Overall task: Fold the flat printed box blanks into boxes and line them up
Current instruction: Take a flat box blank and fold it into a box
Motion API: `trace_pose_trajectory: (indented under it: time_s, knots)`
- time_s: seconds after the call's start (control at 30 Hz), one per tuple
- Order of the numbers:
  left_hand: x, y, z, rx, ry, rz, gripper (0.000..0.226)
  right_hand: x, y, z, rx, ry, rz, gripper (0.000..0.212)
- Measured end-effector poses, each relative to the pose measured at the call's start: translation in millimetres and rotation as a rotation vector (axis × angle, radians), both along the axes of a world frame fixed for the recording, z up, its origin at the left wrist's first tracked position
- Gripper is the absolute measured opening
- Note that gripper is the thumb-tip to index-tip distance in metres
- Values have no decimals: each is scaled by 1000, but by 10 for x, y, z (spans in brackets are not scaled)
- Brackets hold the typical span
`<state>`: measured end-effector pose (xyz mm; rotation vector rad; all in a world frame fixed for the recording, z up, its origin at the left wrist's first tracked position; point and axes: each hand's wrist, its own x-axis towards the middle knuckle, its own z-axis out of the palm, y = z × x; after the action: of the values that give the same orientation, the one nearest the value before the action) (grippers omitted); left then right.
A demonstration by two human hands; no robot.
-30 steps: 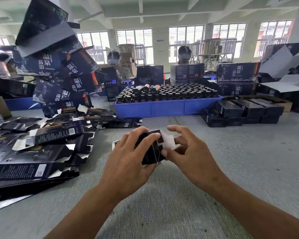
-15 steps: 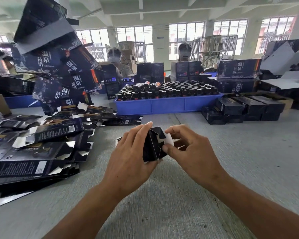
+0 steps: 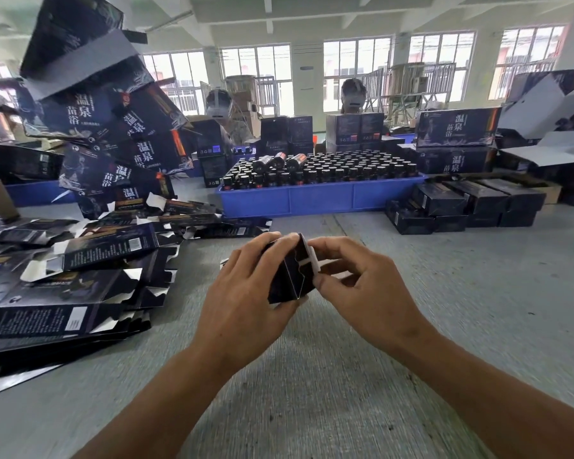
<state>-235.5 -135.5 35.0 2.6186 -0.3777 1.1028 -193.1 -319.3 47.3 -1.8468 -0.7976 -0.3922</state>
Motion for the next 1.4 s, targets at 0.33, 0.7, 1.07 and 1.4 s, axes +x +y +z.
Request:
trace_pose_trajectory:
  time_s: [0.33, 0.7, 1.07, 1.4]
  knots:
    - [-19, -79, 5, -232, 99, -87, 83, 11, 17, 33, 116, 168, 8, 24]
    - [-50, -146, 3, -281, 87, -143, 80, -39, 35, 52, 136, 109, -100, 8]
    - [-34, -138, 12, -124, 38, -110, 85, -33, 5, 49, 110, 187, 10, 49]
    - [25, 5, 5, -82, 92, -43, 94, 86, 0, 26, 154, 348, -57, 47]
